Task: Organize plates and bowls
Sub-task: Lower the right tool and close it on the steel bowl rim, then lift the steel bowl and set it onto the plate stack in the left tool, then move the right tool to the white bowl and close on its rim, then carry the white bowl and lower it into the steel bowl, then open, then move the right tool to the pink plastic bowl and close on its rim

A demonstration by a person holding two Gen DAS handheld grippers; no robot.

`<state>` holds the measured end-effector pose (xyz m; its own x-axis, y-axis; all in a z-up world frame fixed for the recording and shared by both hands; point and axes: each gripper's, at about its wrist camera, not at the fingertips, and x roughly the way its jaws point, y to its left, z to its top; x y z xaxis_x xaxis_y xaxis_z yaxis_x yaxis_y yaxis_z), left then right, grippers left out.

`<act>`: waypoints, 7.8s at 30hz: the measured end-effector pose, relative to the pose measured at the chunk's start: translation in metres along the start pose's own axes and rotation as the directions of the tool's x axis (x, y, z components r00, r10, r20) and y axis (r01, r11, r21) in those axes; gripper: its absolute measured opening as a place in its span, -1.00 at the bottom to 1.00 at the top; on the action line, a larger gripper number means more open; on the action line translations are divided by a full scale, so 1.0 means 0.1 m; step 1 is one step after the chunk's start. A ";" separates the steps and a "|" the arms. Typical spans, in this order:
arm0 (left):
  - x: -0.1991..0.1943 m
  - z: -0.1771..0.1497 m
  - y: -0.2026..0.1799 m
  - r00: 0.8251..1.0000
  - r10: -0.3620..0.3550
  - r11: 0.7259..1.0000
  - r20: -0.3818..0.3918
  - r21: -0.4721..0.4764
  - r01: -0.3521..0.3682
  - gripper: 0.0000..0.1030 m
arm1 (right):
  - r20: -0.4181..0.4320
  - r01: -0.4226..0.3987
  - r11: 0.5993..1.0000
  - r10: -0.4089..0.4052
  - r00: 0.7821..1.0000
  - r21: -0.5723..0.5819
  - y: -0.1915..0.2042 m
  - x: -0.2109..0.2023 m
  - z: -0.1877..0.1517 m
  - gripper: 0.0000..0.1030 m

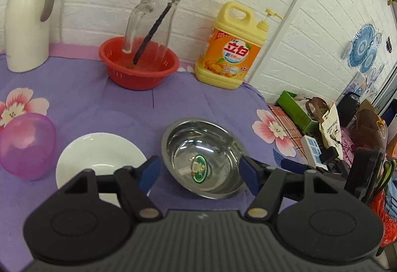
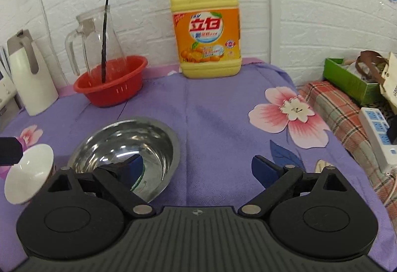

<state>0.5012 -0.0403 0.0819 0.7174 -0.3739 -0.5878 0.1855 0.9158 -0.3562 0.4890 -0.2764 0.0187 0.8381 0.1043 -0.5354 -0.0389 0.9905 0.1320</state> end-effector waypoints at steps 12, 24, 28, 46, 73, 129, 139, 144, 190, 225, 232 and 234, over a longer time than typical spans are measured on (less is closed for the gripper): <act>1.00 0.39 0.00 0.991 0.090 0.989 -0.096 0.126 -0.077 0.34 | -0.033 -0.040 0.998 0.042 0.999 0.057 0.05 0.20 -0.10 1.00; 1.42 0.29 0.06 0.979 0.138 0.979 -0.153 0.173 -0.111 0.33 | -0.030 -0.048 0.999 0.048 0.998 -0.001 0.29 0.33 -0.23 1.00; 1.44 0.23 -0.03 0.978 0.137 0.969 -0.154 0.224 -0.101 0.14 | -0.028 -0.059 0.998 0.058 0.998 -0.033 0.33 0.31 -0.24 1.00; 0.93 0.17 -0.28 0.985 0.126 0.962 -0.120 0.257 -0.092 -0.12 | -0.030 -0.117 0.993 0.116 0.993 -0.035 0.42 -0.05 -0.13 0.82; -1.14 -1.92 -0.44 0.987 0.046 0.969 -0.157 0.248 -0.006 -0.11 | -0.082 -0.135 0.988 0.129 0.988 -0.070 0.83 -2.16 -1.84 0.87; 0.10 -0.27 1.41 0.988 0.118 0.945 -0.097 -0.294 -0.142 0.29 | -0.253 -0.282 0.939 0.229 0.940 -0.195 1.64 0.35 -0.10 1.00; 0.28 -0.30 1.42 0.989 0.097 0.933 -0.109 -0.337 -0.128 -0.55 | -0.265 -0.327 0.912 0.261 0.928 -0.248 1.87 0.39 -0.14 0.13; 0.24 -0.32 1.30 0.980 0.156 0.944 -0.125 -0.274 -0.185 -0.58 | -0.274 -0.333 0.906 0.262 0.925 -0.261 1.90 0.29 -0.20 0.13; -1.44 -2.13 -0.33 0.991 -0.017 1.000 -0.133 0.019 0.020 -0.55 | -0.088 -0.167 0.969 0.153 0.984 -0.183 1.15 -2.33 -1.73 0.14; -1.79 -2.15 -0.15 0.992 -0.018 0.997 0.123 0.072 0.009 0.32 | 0.181 -0.049 0.998 0.039 0.983 0.050 0.86 -2.68 -2.05 1.00; -1.88 -1.96 0.32 0.988 0.073 0.997 0.139 -0.005 -0.073 0.33 | 0.141 -0.084 0.991 0.069 0.988 0.105 0.79 -2.55 -2.04 1.00; -1.91 -1.90 0.44 0.980 0.125 0.992 0.153 -0.010 -0.125 0.33 | 0.133 -0.095 0.989 0.079 0.988 0.113 0.80 -2.51 -2.03 1.00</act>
<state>0.2440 0.0434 0.0406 0.8294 -0.2294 -0.5094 0.0877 0.9540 -0.2868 0.1651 -0.2053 -0.0055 0.8974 0.1695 -0.4073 -0.0563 0.9597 0.2755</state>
